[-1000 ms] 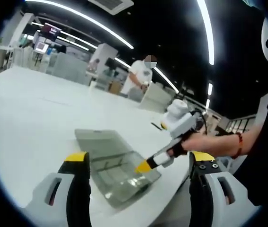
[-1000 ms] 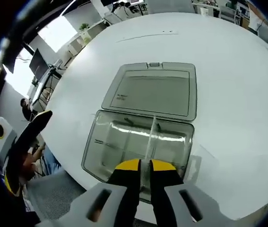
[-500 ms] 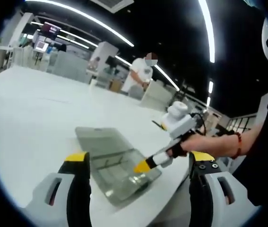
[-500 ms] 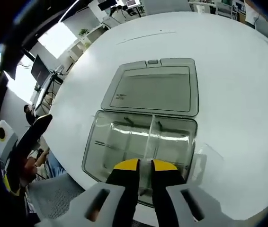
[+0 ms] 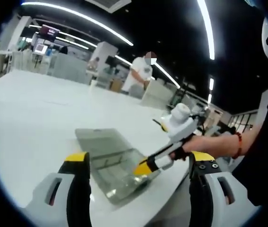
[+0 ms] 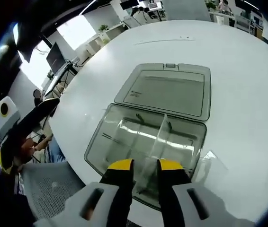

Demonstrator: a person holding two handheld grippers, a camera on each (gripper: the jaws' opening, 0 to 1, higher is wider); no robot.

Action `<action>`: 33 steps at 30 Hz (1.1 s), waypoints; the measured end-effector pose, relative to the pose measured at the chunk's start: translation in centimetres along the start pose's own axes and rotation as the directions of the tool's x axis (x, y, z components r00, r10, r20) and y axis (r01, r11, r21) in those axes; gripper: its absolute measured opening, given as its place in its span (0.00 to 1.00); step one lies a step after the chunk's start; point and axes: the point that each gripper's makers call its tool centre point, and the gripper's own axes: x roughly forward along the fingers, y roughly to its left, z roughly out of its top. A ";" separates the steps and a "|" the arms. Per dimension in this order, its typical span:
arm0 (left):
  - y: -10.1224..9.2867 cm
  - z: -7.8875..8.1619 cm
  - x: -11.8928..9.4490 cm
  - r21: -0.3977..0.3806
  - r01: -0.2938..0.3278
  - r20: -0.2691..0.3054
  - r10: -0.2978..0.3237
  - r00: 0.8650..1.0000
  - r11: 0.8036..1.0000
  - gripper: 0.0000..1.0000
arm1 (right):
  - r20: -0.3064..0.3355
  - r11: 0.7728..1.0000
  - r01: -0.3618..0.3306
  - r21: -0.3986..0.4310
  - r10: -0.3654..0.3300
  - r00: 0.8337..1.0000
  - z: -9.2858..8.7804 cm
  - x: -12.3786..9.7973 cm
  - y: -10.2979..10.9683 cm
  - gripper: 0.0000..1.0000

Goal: Insert the divider into the dual guide fixture by aligning both edges with the guide slots and pushing it downward to the bottom, including one-sided entry, uneven engagement, binding, and posture correction.

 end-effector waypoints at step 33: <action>-3.6 -0.4 -0.6 0.091 -0.044 -0.052 0.049 0.997 0.995 0.86 | 0.171 0.993 -0.081 -0.086 0.095 0.981 1.6 -2.6 1.7 0.32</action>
